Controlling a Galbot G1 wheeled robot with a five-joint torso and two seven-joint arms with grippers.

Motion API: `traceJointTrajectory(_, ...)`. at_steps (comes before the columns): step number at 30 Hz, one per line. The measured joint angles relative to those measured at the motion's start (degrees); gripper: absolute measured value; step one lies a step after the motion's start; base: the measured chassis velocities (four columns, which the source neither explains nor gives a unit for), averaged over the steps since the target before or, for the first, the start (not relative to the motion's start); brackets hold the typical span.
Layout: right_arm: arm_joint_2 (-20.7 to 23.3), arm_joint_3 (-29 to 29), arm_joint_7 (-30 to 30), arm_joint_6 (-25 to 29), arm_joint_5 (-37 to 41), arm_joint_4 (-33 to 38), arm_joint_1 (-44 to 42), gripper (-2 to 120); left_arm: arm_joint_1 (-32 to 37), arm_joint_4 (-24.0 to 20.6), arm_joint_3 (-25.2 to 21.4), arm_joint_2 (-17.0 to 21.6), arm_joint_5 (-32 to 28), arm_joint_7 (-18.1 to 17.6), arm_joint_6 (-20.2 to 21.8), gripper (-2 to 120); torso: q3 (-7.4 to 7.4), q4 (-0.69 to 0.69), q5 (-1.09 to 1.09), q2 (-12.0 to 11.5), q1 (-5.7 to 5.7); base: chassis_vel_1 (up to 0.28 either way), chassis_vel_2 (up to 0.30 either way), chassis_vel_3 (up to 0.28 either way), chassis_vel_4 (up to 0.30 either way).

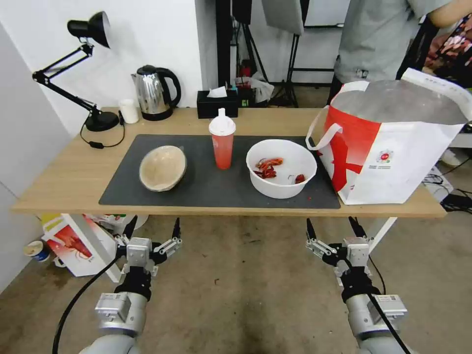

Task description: Pick up the trash from the table and place it into the takeout bag.

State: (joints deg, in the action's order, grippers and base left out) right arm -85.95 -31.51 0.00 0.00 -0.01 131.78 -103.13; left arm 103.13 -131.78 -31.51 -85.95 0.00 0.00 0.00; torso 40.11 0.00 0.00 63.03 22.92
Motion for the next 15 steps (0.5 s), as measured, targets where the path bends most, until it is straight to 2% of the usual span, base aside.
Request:
traceJointTrajectory(6,0.3,-0.2,0.2,0.1,0.3,0.3,0.4,100,0.0,0.0,0.0,0.0,0.0,0.0,0.0,100,0.00,-0.01,0.02,0.0,0.00,0.000,0.000,0.000,0.000)
traceJointTrajectory(8,4.3,-3.5,3.9,2.3,4.7,4.7,5.0,100,0.0,0.0,0.0,0.0,0.0,0.0,0.0,100,0.00,0.01,-0.01,0.0,0.00,0.000,0.000,0.000,0.000)
traceJointTrajectory(9,4.3,-3.5,3.9,2.3,4.7,4.7,5.0,100,0.0,0.0,0.0,0.0,0.0,0.0,0.0,100,0.00,0.01,-0.01,0.0,0.00,0.000,0.000,0.000,0.000)
traceJointTrajectory(12,10.3,-8.5,9.6,5.8,11.5,10.7,12.1,100,0.0,0.0,0.0,0.0,0.0,0.0,0.0,100,0.00,0.00,-0.02,0.0,0.01,0.000,0.000,0.000,0.000)
traceJointTrajectory(13,10.3,-8.5,9.6,5.8,11.5,10.7,12.1,100,0.0,0.0,0.0,0.0,0.0,0.0,0.0,100,0.00,0.00,-0.02,0.0,0.01,0.000,0.000,0.000,0.000)
traceJointTrajectory(15,13.7,-11.4,12.4,7.9,15.3,11.7,16.0,100,0.0,0.0,0.0,0.0,0.0,0.0,0.0,100,0.00,0.02,0.02,0.0,0.01,0.000,0.000,0.000,0.000)
